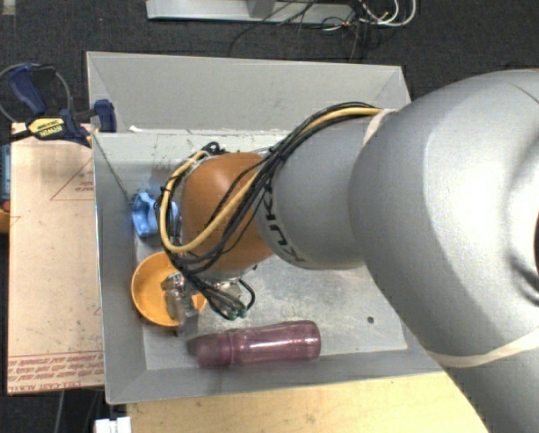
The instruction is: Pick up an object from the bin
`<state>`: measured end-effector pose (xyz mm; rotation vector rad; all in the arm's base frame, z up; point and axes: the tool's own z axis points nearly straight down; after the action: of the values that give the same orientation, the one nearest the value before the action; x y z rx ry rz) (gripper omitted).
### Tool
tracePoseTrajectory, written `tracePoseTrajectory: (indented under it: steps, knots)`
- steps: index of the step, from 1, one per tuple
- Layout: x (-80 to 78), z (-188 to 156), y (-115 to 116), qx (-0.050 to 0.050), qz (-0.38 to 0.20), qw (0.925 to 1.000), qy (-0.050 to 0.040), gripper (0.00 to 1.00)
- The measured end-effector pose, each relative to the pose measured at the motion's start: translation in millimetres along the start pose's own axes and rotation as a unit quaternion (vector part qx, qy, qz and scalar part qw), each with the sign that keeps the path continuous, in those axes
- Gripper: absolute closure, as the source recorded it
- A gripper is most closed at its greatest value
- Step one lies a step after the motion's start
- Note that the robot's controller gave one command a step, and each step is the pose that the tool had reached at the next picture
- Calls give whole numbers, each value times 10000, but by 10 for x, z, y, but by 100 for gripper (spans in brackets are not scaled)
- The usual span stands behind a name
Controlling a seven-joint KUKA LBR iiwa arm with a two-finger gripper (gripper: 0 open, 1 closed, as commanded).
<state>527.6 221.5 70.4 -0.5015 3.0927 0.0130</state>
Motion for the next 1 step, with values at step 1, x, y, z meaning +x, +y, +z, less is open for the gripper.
tracePoseTrajectory:
  steps: [1]
  knots:
    - [0, 0, 0, 0, 0, 10000, 1, 100]
